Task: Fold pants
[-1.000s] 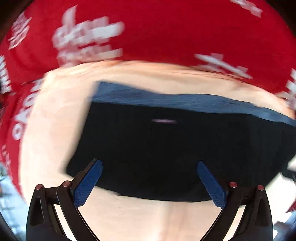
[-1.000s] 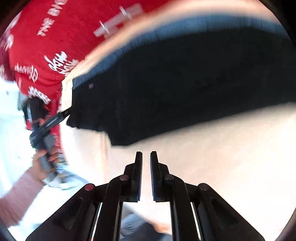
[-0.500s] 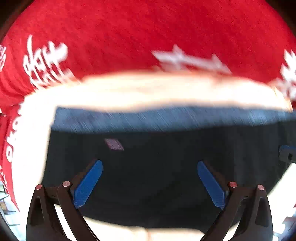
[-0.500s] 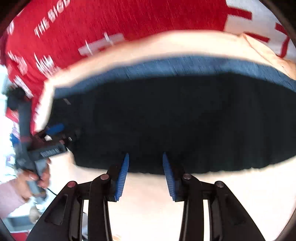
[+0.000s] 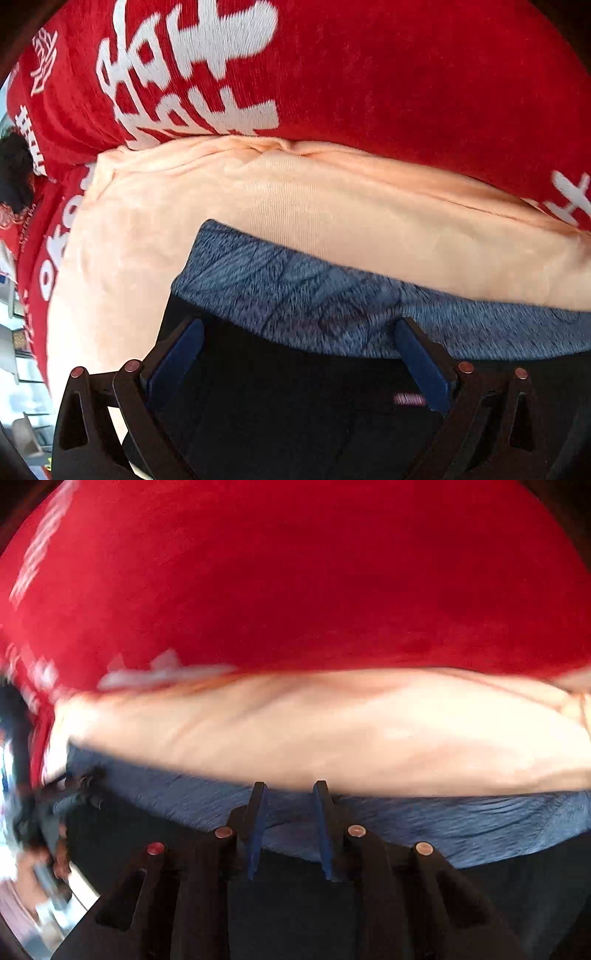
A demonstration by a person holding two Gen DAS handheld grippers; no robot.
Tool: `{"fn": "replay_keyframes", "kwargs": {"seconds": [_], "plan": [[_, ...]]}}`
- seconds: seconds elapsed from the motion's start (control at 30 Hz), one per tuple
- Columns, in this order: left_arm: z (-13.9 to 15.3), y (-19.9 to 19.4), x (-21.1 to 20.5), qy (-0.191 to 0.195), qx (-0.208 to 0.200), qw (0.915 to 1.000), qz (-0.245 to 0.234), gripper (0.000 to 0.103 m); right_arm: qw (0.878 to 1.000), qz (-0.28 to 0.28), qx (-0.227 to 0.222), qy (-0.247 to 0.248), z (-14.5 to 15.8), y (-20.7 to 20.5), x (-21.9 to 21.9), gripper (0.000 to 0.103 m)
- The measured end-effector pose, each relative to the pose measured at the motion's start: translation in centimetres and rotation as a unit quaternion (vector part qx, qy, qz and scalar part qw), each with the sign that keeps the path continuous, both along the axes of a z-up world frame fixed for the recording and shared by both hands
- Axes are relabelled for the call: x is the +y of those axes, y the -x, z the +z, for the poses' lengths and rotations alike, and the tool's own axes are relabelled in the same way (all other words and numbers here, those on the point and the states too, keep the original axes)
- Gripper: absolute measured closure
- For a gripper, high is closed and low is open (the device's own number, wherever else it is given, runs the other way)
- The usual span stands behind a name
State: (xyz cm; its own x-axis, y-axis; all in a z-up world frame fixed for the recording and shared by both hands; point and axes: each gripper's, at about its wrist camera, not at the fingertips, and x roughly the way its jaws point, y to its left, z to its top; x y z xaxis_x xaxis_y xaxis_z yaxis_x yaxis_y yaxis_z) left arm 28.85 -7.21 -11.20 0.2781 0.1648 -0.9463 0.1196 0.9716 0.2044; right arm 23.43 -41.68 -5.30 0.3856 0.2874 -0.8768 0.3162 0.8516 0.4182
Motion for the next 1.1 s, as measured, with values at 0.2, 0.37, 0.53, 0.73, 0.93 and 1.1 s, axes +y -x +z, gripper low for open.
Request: {"fn": "replay_keyframes", "kwargs": {"seconds": [0.2,0.37,0.53,0.73,0.93,1.1], "plan": [[3.2,5.4,-3.4,0.023,0.01,0.9979,-0.06,0.0,1.0,0.001,-0.003,-0.002,3.0,4.8,-1.9,0.073],[6.0,11.2,-12.1,0.056,0.015,0.9912,-0.119,0.0,0.999,-0.037,0.012,0.013,4.1,11.0,-4.8,0.073],[5.9,14.0,-19.2,0.09,0.028,0.9837,-0.153,0.0,0.988,-0.152,0.016,0.033,5.0,19.0,-12.4,0.067],[3.8,15.6,-27.2,0.083,0.027,0.9779,-0.19,0.0,0.949,-0.309,0.043,0.037,2.8,26.6,-23.2,0.049],[1.7,16.9,-29.6,0.066,0.036,0.98,-0.184,0.0,0.948,-0.317,0.022,-0.005,1.4,28.0,-28.4,0.098],[1.6,16.2,-29.3,0.052,0.037,0.9796,-0.191,0.0,0.946,-0.29,0.085,0.113,1.7,27.5,-27.0,0.068]]}}
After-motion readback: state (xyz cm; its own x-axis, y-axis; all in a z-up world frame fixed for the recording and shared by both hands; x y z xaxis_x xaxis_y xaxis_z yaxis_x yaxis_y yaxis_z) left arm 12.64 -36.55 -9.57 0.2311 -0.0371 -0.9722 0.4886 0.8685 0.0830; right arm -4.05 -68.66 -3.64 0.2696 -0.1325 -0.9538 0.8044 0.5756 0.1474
